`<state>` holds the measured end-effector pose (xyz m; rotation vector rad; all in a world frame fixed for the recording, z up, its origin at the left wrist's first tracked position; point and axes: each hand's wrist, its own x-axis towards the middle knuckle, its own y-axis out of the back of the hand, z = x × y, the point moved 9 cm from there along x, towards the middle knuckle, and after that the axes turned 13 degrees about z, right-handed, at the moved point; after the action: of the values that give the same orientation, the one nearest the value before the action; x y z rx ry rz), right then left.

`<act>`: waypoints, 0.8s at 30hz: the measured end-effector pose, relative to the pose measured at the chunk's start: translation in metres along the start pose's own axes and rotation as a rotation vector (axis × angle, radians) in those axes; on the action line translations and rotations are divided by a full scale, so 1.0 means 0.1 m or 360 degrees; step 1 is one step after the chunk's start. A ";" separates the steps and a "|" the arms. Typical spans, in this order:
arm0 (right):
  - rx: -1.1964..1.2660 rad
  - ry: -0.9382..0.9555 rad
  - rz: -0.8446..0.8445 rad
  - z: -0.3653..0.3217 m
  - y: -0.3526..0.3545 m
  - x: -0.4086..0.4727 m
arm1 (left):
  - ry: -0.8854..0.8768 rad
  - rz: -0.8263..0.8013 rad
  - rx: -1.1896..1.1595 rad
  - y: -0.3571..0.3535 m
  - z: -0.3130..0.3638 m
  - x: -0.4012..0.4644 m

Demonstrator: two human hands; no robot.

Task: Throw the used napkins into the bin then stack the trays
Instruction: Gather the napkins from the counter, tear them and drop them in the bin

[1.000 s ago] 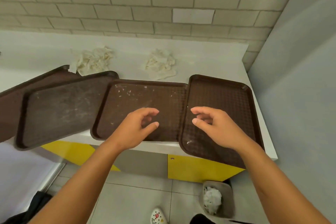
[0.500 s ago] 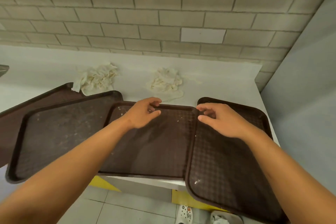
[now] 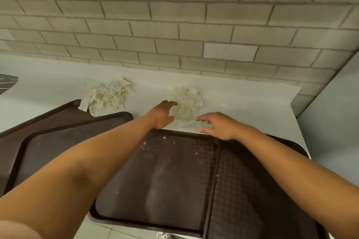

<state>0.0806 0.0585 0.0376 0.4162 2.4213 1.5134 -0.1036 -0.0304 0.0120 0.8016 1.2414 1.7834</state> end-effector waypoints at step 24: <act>-0.0450 -0.0066 -0.0146 0.30 -0.63 0.62 | -0.0208 0.0044 -0.0264 -0.26 -0.02 0.81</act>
<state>0.0271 0.0804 -0.0357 0.2705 2.1208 1.7524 -0.1375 0.0453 -0.0094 0.8285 0.9884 1.7993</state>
